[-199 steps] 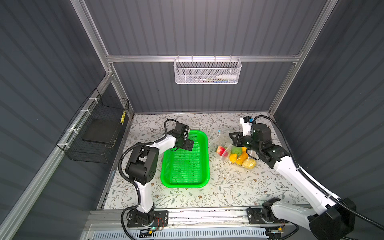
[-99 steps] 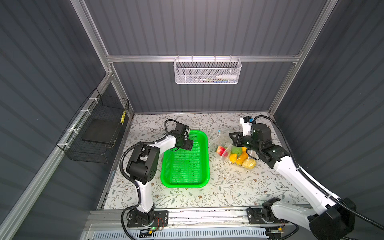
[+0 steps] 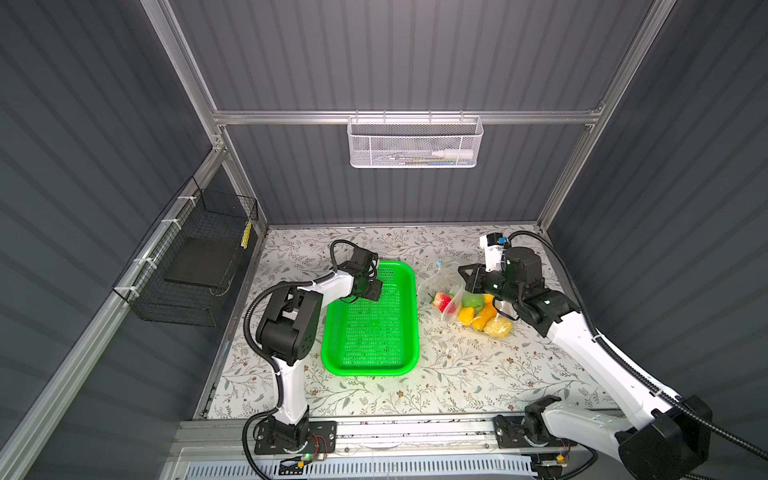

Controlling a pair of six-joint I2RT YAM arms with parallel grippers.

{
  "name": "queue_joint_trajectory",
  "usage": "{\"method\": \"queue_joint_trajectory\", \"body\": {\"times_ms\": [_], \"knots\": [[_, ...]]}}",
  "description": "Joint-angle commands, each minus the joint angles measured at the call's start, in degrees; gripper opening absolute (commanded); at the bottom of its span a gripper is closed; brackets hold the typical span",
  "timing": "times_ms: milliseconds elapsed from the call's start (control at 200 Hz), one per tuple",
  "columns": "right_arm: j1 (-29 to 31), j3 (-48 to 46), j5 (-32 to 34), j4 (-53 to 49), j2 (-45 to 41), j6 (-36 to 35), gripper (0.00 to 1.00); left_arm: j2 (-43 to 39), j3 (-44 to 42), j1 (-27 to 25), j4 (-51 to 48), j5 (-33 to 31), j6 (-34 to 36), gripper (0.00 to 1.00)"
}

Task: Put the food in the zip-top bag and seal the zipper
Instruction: 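Lift the second strawberry out of the basket with the left gripper, then carry the second strawberry with the left gripper to the bag mouth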

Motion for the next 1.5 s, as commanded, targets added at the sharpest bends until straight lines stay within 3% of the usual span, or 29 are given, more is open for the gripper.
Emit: {"method": "queue_joint_trajectory", "body": {"times_ms": [0, 340, 500, 620, 870, 1011, 1131, 1496], "knots": [[0.2, 1.16, 0.18, -0.6, -0.23, -0.72, 0.0, -3.38, 0.16, -0.03, -1.63, 1.61, -1.0, 0.56], [0.15, 0.96, 0.2, -0.08, 0.02, -0.37, 0.0, -15.61, -2.61, -0.12, 1.14, 11.1, -7.78, 0.55], [0.2, 0.88, 0.05, 0.08, 0.01, -0.14, 0.0, -21.8, -5.98, -0.25, 11.17, 22.39, -15.57, 0.55], [0.2, 0.65, 0.15, 0.22, -0.23, 0.14, 0.0, -24.93, -7.68, -1.66, 19.67, 26.45, -21.71, 0.55], [0.2, 0.5, -0.1, 0.32, -0.46, 0.51, 0.0, -25.69, -5.17, -10.91, 24.78, 25.61, -21.64, 0.55], [0.2, 0.25, 0.03, 0.41, -0.74, 0.52, 0.0, -24.26, -3.45, -13.32, 24.89, 27.71, -20.83, 0.55], [0.2, 0.26, -0.08, 0.78, -0.63, 0.6, 0.0, -21.72, -0.92, -14.67, 21.75, 29.4, -19.02, 0.55], [0.2, -0.53, -0.56, 1.84, -0.74, 0.34, 0.0, -12.54, 6.59, -19.07, 12.21, 22.52, -15.34, 0.54]]}}
